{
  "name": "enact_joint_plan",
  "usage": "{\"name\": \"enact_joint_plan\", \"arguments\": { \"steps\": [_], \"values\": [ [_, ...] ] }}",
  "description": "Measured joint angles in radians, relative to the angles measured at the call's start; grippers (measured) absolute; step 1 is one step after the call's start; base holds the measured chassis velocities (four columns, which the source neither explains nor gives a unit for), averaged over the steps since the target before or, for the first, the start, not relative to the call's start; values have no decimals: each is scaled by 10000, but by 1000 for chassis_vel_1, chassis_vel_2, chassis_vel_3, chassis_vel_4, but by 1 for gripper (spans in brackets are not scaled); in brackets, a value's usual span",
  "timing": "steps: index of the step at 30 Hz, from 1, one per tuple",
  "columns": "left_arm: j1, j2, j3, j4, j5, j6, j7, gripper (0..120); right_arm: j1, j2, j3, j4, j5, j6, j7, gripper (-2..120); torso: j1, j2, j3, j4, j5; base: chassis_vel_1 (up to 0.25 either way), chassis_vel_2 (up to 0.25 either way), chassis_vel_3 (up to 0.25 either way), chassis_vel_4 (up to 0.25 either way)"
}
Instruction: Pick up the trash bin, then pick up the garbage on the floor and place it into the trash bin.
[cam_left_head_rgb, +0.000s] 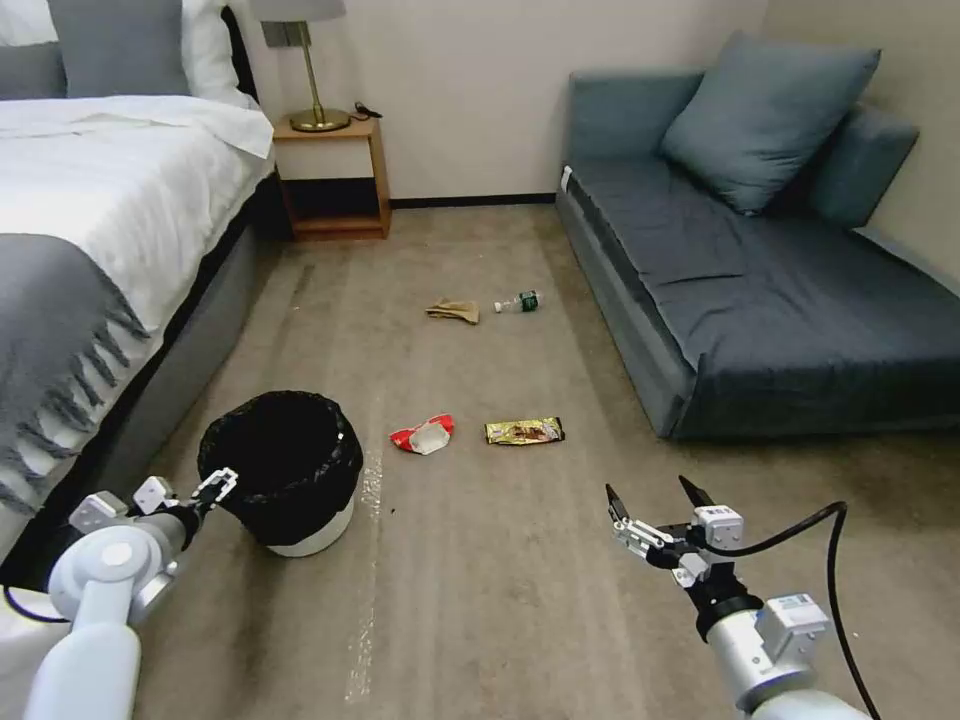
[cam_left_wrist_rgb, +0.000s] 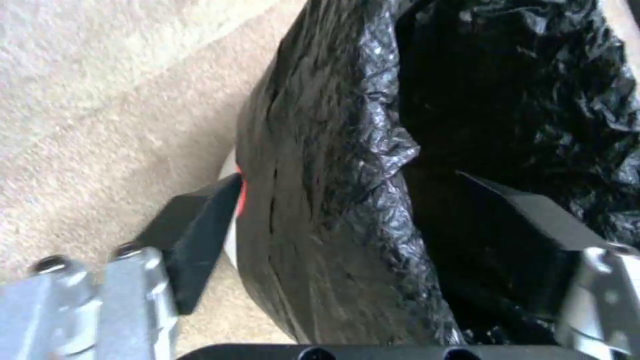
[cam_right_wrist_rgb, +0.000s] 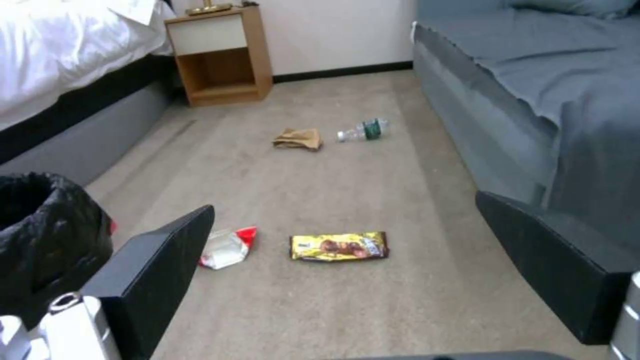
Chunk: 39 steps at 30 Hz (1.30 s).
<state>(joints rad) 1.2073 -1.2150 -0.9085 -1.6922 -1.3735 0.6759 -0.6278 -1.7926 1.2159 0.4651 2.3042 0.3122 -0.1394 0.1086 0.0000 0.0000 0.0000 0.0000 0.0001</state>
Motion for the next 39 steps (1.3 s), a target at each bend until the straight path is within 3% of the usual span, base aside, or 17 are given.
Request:
{"name": "enact_joint_plan", "arguments": {
  "steps": [7,10,16,23,33,39],
  "values": [
    [-433,27,61,390,-86,350,-156,62,-40,-65,-89,73,77,-42,6,100,0,0,0,0,-1,0,0,0,0],
    [-605,54,88,598,-63,521,-228,47,-60,-112,-74,110,191,-58,16,100,0,0,0,0,0,0,0,0,0],
    [-604,-1,87,749,84,569,-211,30,-109,-157,-63,176,273,-62,18,100,0,0,-1,2,4,0,0,0,0],
    [-250,-74,30,598,444,613,228,4,-126,-145,-128,190,295,-64,23,100,0,0,-1,-1,-4,0,0,0,0],
    [261,-28,-182,-37,1181,256,570,1,-130,-47,-441,179,198,-65,37,100,0,0,0,0,0,0,0,0,0],
    [726,26,-295,-943,2737,-234,743,1,-128,-48,-562,292,278,-40,3,100,0,0,-1,1,-2,0,0,0,0]
  ]
}}
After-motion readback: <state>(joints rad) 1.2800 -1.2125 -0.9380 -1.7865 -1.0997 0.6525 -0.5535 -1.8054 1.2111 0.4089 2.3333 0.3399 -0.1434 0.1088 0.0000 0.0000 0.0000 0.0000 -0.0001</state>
